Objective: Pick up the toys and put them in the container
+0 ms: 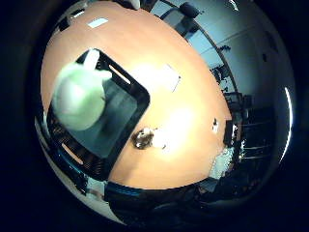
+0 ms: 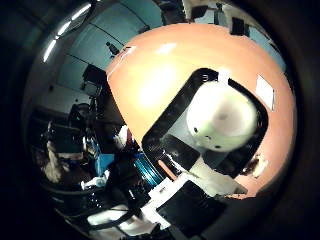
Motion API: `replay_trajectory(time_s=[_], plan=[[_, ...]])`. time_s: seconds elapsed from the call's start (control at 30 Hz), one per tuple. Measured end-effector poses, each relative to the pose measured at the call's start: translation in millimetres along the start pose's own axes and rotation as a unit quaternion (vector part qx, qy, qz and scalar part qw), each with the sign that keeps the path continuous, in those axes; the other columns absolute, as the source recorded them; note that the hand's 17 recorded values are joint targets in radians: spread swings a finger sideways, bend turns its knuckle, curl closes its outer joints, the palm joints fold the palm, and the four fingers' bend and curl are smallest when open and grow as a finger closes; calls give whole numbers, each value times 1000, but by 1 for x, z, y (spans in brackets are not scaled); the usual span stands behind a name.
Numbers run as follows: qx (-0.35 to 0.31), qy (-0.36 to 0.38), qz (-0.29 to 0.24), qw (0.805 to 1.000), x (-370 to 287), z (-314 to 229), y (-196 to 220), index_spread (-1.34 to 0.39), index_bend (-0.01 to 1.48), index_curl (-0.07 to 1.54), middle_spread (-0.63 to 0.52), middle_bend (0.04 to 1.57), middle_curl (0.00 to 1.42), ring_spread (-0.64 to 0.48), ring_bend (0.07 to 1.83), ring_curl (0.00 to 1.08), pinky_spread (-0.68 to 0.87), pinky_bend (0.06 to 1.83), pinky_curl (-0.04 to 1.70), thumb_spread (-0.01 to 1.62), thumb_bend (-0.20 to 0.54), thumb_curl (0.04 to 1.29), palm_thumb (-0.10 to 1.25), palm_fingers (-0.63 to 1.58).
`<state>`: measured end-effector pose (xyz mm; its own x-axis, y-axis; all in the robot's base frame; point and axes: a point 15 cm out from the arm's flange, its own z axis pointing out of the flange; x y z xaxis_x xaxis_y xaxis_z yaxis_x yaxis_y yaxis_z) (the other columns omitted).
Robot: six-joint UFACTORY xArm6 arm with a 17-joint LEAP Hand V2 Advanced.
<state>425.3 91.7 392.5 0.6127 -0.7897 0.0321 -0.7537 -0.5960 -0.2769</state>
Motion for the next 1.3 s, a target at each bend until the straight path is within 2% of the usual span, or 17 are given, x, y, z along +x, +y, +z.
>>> replay_trajectory(time_s=[0.33,0.63,0.93,1.3], plan=[[-17,-5,-7,1000,1,1,11,-452,165,332,-120,338,399,-15,557,292,507,469,501,1008,-28,288,496,270],[-39,6,25,999,54,-26,51,-428,166,297,-113,334,376,2,523,256,499,470,435,994,-30,285,465,272],[-86,58,55,993,128,-46,106,-420,162,284,-91,321,364,19,487,236,475,470,381,993,-28,285,460,251],[-180,66,91,977,195,-8,178,-412,161,279,-60,284,353,57,431,228,422,439,325,994,-27,285,462,202]])
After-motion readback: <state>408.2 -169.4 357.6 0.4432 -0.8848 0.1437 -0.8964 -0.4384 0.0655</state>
